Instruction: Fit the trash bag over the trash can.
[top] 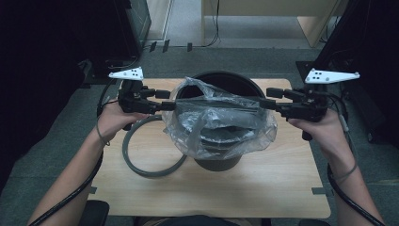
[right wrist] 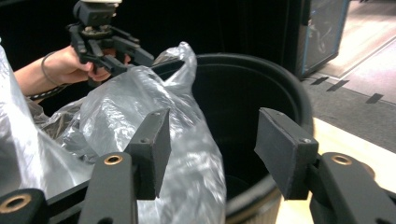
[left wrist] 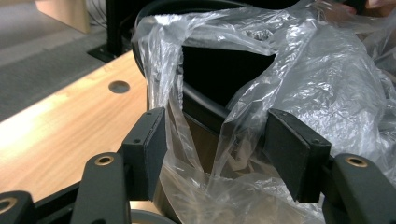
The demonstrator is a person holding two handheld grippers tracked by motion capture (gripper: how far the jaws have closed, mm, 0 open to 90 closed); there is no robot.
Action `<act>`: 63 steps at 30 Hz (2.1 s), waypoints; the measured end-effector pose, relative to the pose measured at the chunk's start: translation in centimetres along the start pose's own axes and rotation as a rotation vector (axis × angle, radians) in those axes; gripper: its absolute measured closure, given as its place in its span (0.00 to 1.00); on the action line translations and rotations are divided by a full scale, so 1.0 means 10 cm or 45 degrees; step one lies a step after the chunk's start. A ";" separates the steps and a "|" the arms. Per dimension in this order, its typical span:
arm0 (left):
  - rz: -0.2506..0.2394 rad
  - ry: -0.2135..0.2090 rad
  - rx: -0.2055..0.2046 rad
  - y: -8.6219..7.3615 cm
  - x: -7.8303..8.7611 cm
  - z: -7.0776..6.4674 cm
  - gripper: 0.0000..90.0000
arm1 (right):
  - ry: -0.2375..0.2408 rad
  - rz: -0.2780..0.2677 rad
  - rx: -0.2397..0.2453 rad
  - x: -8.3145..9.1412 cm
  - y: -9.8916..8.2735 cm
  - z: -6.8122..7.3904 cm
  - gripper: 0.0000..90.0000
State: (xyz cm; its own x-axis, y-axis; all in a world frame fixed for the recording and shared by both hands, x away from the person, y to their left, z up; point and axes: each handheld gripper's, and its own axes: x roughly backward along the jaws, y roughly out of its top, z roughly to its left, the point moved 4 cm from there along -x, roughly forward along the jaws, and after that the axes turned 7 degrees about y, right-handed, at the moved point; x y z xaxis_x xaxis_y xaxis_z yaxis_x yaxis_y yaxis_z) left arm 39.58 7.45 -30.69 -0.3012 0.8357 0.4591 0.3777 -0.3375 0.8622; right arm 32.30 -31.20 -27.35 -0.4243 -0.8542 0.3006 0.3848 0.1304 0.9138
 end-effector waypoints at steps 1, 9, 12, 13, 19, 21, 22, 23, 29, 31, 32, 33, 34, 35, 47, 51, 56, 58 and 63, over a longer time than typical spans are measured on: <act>-0.002 -0.006 0.010 0.00 0.00 0.01 0.44 | 0.010 0.012 0.002 -0.03 0.00 0.00 0.49; 0.062 -0.001 -0.002 0.04 0.00 0.02 0.85 | 0.034 0.172 -0.012 -0.20 -0.13 0.00 0.86; 0.069 0.051 -0.017 0.11 0.00 0.02 0.99 | -0.009 0.208 -0.042 -0.19 -0.14 -0.02 0.98; 0.065 0.066 -0.017 0.15 -0.01 0.03 1.00 | -0.018 0.203 -0.037 -0.17 -0.13 -0.04 1.00; 0.088 0.080 -0.044 0.29 -0.05 0.06 1.00 | -0.087 0.147 -0.010 -0.09 -0.03 -0.12 1.00; 0.086 0.088 -0.065 0.30 -0.06 0.05 0.98 | -0.108 0.142 0.005 -0.08 -0.01 -0.15 1.00; 0.085 0.086 -0.069 0.30 -0.06 0.04 0.95 | -0.118 0.140 0.008 -0.07 -0.01 -0.17 1.00; 0.083 0.092 -0.078 0.30 -0.05 0.04 0.91 | -0.122 0.136 0.002 -0.07 -0.02 -0.19 1.00; 0.083 0.053 -0.018 0.25 -0.06 0.10 0.68 | -0.119 0.112 -0.018 -0.05 -0.05 -0.24 0.98; 0.109 0.041 -0.002 0.23 -0.06 0.12 0.76 | -0.115 0.112 -0.020 -0.06 -0.06 -0.24 0.98; 0.125 0.034 0.007 0.22 -0.08 0.13 0.80 | -0.111 0.111 -0.018 -0.06 -0.06 -0.24 0.98; 0.148 0.029 0.019 0.21 -0.09 0.13 0.86 | -0.109 0.115 -0.018 -0.07 -0.06 -0.23 0.98; 0.163 0.025 0.021 0.20 -0.11 0.13 0.91 | -0.109 0.116 -0.018 -0.08 -0.06 -0.23 0.98; 0.170 0.032 0.009 0.20 -0.12 0.12 0.97 | -0.106 0.115 -0.015 -0.09 -0.06 -0.23 0.98; 0.090 0.134 -0.027 0.45 -0.12 0.18 1.00 | -0.146 0.065 0.014 -0.12 0.02 -0.25 0.98; 0.088 0.127 -0.041 0.50 -0.15 0.18 1.00 | -0.188 0.047 0.007 -0.12 0.03 -0.32 0.97; 0.067 0.116 -0.055 0.47 -0.15 0.19 0.84 | -0.169 0.050 -0.001 -0.13 0.00 -0.33 0.91; 0.073 0.108 -0.038 0.45 -0.17 0.22 0.72 | -0.163 0.046 -0.002 -0.13 0.00 -0.33 0.89; 0.093 0.051 0.065 0.40 -0.27 0.30 0.62 | -0.137 0.055 -0.019 -0.17 -0.03 -0.34 0.83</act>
State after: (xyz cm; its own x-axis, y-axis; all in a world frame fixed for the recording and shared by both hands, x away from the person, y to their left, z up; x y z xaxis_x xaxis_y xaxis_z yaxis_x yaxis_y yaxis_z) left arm 44.57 5.16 -29.17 -0.3060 0.7914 0.5292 0.4435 -0.3734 0.8148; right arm 35.68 -31.48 -29.03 -0.4923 -0.7889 0.3678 0.4165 0.1575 0.8954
